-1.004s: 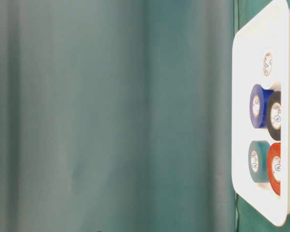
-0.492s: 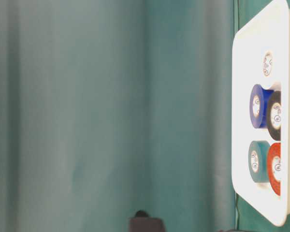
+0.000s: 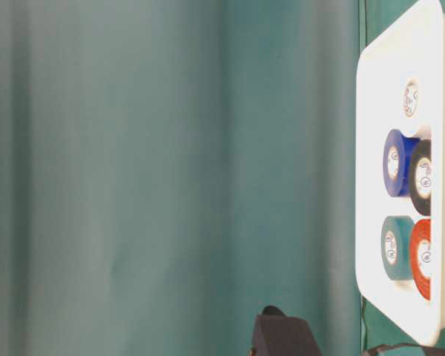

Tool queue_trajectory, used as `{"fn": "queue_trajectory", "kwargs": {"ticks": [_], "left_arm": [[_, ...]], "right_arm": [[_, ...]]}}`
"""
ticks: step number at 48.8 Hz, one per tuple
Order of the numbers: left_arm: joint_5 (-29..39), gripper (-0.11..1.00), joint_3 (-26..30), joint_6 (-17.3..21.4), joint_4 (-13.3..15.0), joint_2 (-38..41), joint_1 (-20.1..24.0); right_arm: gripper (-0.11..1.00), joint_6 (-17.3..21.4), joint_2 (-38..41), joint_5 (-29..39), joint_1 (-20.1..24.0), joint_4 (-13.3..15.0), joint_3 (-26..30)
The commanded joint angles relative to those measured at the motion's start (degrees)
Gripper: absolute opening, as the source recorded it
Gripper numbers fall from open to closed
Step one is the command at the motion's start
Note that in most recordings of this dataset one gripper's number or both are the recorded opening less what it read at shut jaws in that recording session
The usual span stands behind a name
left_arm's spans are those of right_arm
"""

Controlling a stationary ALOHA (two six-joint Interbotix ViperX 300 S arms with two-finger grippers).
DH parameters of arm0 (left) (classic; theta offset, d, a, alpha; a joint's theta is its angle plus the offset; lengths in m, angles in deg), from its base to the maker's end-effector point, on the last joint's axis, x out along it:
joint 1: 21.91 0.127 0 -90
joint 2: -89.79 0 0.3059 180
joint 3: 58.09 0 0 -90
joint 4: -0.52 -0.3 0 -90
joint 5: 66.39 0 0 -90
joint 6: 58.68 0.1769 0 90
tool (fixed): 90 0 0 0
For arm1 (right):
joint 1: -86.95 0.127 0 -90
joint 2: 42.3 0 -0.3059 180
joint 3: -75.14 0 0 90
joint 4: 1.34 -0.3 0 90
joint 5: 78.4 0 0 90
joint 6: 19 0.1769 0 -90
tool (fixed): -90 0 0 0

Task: Put the tape into the white case with the left arm.
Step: 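Lower the left gripper onto the yellow roll's core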

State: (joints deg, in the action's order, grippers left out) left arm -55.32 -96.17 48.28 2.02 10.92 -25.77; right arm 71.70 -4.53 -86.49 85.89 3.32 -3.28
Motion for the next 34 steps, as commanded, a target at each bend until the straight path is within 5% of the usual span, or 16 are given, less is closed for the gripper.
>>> {"fn": "queue_trajectory", "kwargs": {"ticks": [1,12,23,34], "left_arm": [[-1.4,0.90,0.8,0.2,0.0,-0.1,-0.2],[-1.8,0.83,0.7,0.3,0.0,-0.3,-0.1],[-1.7,0.28,0.6,-0.1,0.0,-0.5,-0.2],[-1.1,0.27,0.8,-0.3,0.0,-0.9,-0.2]], "right_arm": [[-0.09,0.0,0.4,-0.5,0.0,0.1,0.6],[-0.09,0.0,0.4,-0.4,0.0,0.1,0.6],[-0.09,-0.1,0.3,-0.5,0.0,0.1,0.6],[-0.09,0.0,0.4,-0.5,0.0,0.1,0.6]]}}
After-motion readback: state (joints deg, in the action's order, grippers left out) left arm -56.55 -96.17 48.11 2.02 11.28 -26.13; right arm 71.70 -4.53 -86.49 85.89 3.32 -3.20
